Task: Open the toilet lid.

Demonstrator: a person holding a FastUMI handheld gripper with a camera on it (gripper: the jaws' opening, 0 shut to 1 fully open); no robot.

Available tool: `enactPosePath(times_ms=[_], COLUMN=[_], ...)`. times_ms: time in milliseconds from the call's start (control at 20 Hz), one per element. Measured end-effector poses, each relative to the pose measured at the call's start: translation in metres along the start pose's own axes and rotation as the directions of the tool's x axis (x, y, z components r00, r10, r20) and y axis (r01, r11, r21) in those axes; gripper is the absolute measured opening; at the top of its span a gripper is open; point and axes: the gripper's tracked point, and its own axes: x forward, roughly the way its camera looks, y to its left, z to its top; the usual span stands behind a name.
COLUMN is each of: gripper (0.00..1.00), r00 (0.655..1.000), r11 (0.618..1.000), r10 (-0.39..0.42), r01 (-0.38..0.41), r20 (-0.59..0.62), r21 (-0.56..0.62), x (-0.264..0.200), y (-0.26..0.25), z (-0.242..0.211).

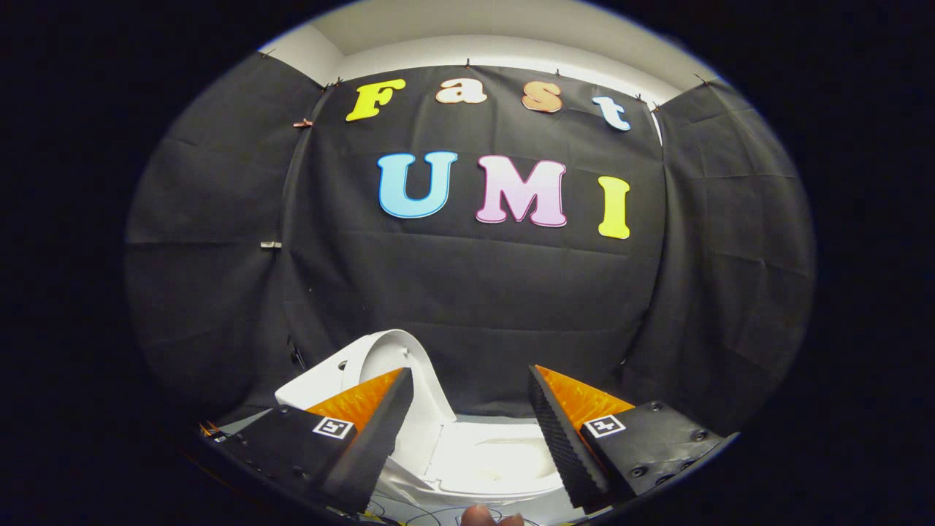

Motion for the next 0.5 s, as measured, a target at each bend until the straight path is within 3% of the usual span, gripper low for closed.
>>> enactPosePath(times_ms=[500], gripper=[0.98], r00=[0.997], r11=[0.999], r10=[-0.05], r01=[0.049], r20=[0.065], r21=[0.021], x=[-0.034], y=[-0.067], z=[0.038])
